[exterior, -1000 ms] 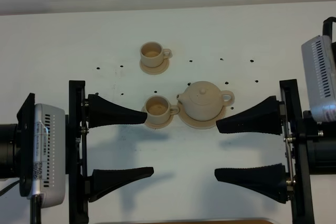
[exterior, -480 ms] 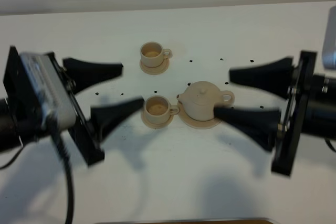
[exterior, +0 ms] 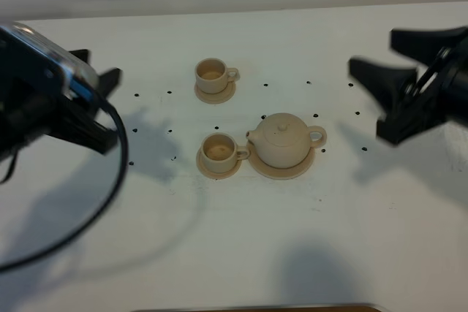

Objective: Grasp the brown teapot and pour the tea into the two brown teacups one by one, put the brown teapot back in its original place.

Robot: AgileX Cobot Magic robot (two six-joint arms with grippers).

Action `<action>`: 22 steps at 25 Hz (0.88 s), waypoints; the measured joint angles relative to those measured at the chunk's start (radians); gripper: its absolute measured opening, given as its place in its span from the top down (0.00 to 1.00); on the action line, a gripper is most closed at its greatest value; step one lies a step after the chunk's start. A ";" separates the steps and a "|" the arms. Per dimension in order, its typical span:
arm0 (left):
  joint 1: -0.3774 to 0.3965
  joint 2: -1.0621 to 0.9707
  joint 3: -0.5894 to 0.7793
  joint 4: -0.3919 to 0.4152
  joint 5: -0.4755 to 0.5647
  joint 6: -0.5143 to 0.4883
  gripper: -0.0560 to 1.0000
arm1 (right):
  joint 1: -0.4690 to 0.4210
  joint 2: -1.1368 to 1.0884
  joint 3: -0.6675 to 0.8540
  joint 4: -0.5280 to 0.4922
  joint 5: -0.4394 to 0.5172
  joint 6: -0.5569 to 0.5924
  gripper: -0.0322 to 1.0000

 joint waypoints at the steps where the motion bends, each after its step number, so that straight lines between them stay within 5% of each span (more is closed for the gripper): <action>1: 0.024 0.000 -0.009 0.000 -0.013 -0.028 0.52 | 0.000 0.000 -0.013 -0.020 -0.027 0.039 0.48; 8: 0.167 -0.037 -0.031 0.000 -0.102 -0.112 0.54 | -0.034 0.000 -0.065 -0.354 -0.098 0.396 0.52; 14: 0.176 -0.165 -0.035 -0.001 -0.272 -0.108 0.62 | -0.205 0.009 -0.121 -0.700 0.028 0.766 0.53; 22: 0.176 -0.380 -0.002 0.000 -0.404 -0.123 0.76 | -0.217 0.010 -0.177 -0.959 0.120 1.028 0.53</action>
